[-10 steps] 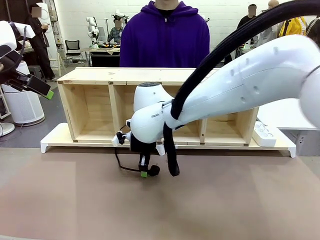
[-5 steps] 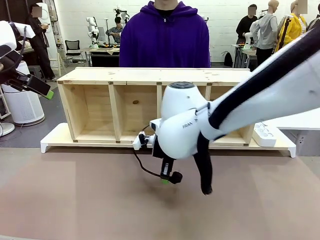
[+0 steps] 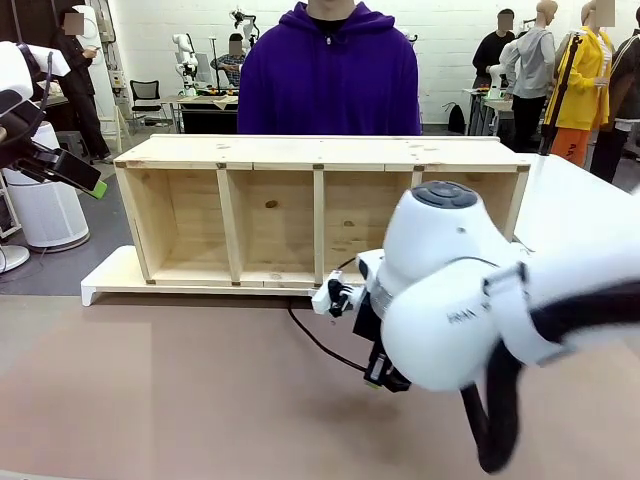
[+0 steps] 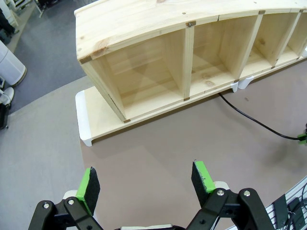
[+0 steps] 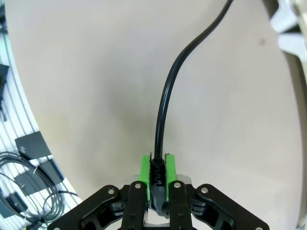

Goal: Perform cable management.
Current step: Pull the grasped Power Cable to the location of the Power Strip.

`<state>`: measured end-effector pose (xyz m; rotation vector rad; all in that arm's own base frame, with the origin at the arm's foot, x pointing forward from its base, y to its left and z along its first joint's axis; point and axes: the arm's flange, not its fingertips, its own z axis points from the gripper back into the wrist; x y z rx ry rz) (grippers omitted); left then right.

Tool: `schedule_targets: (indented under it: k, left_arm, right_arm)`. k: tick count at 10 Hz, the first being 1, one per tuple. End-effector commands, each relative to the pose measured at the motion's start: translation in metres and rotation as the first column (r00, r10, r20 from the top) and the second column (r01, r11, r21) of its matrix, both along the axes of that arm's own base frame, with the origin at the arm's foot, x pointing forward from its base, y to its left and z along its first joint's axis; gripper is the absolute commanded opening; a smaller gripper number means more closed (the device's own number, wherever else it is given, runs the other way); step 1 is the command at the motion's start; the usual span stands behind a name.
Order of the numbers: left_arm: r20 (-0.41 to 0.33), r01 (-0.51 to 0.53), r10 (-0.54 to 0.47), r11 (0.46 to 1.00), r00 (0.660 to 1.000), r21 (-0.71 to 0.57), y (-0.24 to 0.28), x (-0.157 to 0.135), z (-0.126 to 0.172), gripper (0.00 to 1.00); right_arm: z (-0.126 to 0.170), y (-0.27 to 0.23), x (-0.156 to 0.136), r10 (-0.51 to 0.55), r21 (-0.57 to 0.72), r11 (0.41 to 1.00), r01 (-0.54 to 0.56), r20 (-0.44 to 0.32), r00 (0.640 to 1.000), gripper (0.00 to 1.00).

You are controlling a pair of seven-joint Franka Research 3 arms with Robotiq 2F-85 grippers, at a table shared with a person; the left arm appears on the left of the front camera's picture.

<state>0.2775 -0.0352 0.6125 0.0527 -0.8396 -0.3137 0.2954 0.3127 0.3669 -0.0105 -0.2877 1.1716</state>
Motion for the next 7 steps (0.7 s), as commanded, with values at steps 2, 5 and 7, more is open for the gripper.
schedule_targets:
  k: [2, 5, 7]
  left_arm:
    - [0.005, -0.007, 0.008, 1.0, 1.0, -0.012, 0.0, 0.0, 0.0, 1.0]
    - [0.005, -0.007, 0.008, 1.0, 1.0, -0.012, 0.0, 0.0, 0.0, 1.0]
    - [0.005, -0.007, 0.008, 1.0, 1.0, -0.012, 0.0, 0.0, 0.0, 1.0]
  right_arm:
    - [-0.006, -0.041, -0.05, -0.17, 0.061, 0.984, 0.168, 0.029, 0.985, 0.15]
    - [-0.014, -0.057, -0.072, -0.218, 0.101, 0.972, 0.212, 0.047, 0.975, 0.15]
    - [0.026, 0.002, -0.011, -0.21, 0.088, 0.974, 0.208, 0.016, 0.978, 0.15]
